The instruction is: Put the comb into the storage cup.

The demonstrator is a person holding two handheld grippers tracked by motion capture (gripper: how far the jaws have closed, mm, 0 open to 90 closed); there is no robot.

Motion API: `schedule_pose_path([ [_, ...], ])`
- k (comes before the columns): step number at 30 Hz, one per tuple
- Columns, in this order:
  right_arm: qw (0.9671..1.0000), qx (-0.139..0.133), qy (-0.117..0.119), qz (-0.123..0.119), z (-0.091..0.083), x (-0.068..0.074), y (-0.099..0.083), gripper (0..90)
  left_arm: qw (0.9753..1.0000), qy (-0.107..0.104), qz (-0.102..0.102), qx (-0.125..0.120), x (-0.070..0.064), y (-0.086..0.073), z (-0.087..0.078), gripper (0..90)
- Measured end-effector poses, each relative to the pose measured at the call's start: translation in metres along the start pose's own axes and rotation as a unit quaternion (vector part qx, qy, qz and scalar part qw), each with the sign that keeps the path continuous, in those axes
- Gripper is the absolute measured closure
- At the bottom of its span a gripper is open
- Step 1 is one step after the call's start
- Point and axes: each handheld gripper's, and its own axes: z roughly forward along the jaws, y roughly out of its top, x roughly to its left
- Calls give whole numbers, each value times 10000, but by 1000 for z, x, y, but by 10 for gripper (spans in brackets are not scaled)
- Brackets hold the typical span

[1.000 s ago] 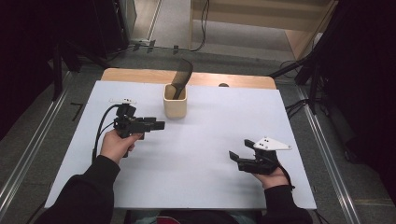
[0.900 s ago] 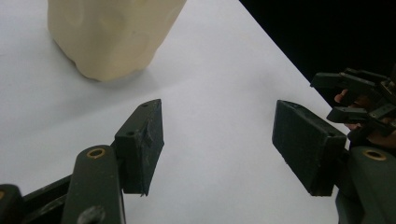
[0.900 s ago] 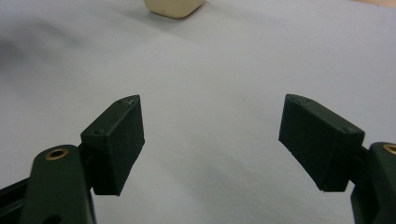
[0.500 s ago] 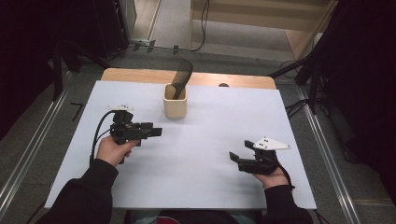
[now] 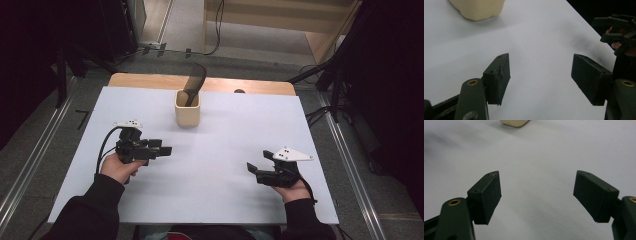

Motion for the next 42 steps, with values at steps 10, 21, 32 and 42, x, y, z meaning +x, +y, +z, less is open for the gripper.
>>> schedule_pose_path([
  [10,10000,11,-31,33,-1,-1,-1,205,9999,-23,40,122,-3,-9,0,319],
  [21,10000,3,-50,53,-2,-3,-1,205,9998,14,59,182,-4,-17,-5,318],
  [32,10000,32,-39,68,-2,-3,-2,205,9996,60,71,248,-6,-25,-15,306],
  [42,10000,53,-36,55,-2,-2,-2,204,9995,85,88,286,-7,-31,-20,306],
])
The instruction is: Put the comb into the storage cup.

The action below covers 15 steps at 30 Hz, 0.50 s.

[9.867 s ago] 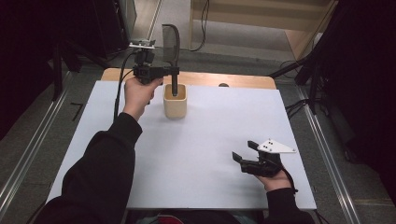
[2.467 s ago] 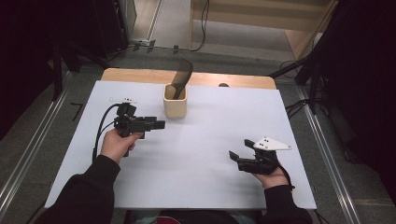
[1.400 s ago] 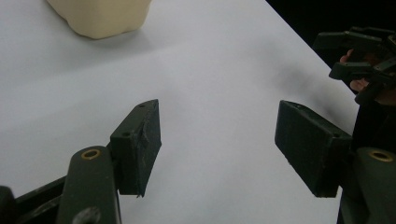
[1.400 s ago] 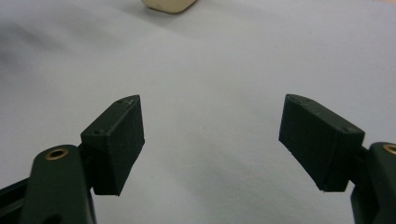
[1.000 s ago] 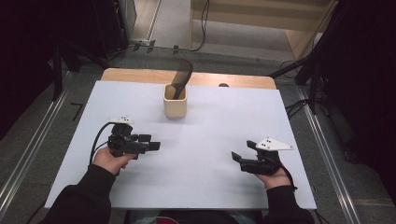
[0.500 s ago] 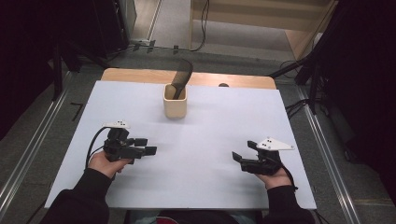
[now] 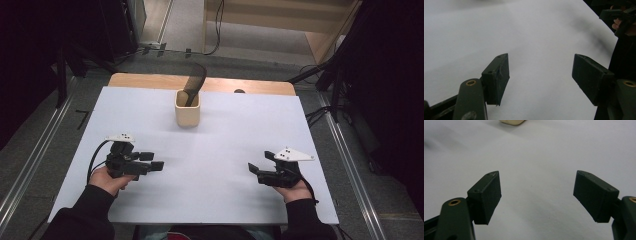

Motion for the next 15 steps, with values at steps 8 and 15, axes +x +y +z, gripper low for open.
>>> schedule_pose_path([
  [8,10000,1,3,-1,0,0,0,204,10000,-12,9,24,-1,-1,0,306],
  [15,10000,15,14,2,1,0,0,205,10000,-18,-13,28,-1,-1,1,306],
])
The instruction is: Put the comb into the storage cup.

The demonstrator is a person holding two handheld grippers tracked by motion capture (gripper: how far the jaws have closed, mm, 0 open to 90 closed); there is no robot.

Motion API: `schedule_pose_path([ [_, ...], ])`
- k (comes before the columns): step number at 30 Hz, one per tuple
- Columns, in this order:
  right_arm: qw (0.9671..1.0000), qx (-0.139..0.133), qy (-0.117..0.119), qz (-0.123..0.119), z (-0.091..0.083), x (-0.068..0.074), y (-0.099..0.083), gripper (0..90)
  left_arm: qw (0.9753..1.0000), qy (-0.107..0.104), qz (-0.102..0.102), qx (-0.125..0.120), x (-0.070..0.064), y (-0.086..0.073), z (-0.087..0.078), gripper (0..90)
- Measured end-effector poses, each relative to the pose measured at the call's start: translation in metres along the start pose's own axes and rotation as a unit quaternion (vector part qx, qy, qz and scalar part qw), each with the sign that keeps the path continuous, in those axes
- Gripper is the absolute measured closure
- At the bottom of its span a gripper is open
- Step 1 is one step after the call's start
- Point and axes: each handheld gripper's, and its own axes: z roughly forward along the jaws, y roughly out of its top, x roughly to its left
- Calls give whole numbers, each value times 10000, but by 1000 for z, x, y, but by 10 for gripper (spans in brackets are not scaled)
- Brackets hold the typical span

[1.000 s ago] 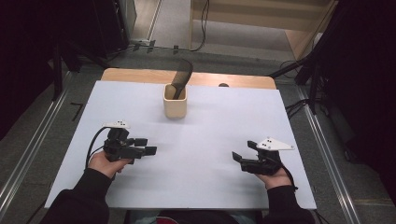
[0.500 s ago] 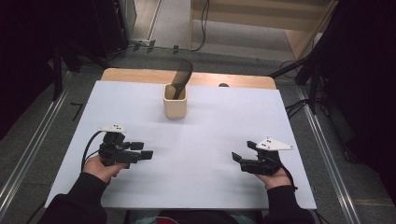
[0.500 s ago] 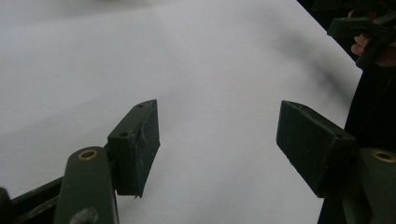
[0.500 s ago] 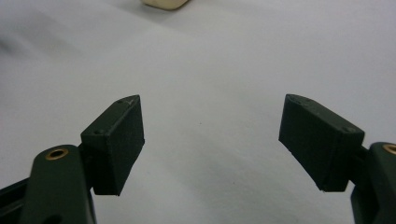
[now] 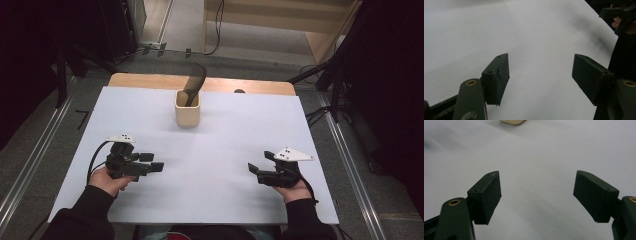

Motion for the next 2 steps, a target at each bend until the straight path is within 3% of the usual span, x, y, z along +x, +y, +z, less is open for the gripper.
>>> schedule_pose_path([
  [2,10000,-3,4,-13,0,0,0,205,10000,-1,9,0,0,0,0,306],
])
